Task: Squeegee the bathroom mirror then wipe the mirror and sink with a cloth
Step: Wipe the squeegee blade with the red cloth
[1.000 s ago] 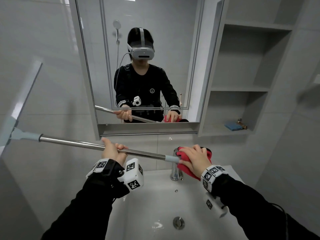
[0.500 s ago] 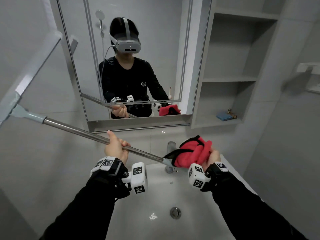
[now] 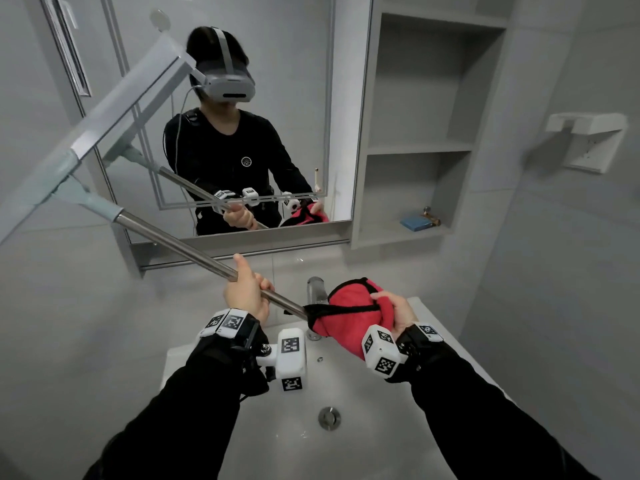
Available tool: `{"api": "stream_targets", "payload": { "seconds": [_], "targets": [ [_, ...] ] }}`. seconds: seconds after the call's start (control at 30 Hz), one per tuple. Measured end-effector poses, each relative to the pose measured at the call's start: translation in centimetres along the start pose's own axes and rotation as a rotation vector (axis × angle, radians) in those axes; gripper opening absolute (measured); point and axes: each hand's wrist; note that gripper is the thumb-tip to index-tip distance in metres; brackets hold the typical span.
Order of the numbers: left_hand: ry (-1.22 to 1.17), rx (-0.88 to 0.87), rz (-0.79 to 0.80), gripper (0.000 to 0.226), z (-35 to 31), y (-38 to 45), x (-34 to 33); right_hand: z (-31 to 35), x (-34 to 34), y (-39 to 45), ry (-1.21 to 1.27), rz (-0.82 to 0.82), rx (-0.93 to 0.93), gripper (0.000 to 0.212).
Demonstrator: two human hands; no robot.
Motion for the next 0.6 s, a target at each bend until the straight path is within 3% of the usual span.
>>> {"api": "stream_targets", "payload": {
  "seconds": [0.13, 0.33, 0.53, 0.6],
  "targets": [
    [0.041, -0.026, -0.013, 0.042, 2.3, -0.7, -1.7, 1.0, 2.0, 0.7, -0.163, -0.125, -0.079, 0.035],
    [0.120, -0.083, 0.052, 0.041, 7.7, -2.3, -5.6, 3.6, 9.0, 2.1, -0.218, -0.249, -0.080, 0.023],
    [0.147, -0.148, 0.123, 0.043, 12.7, -2.2, -9.0, 7.0, 18.5, 3.6, -0.414, -0.326, -0.105, 0.038],
    [0.209, -0.153, 0.144, 0.043, 14.6, -2.0, -9.8, 7.3, 21.5, 4.3, -0.452, -0.368, -0.141, 0.020]
  ]
}}
Point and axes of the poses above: each hand's wrist, its own y-axis towards the middle knuckle, its own x-axis out of the back of the hand, z = x × y, and after that the axes turned 4 degrees about x, right-handed
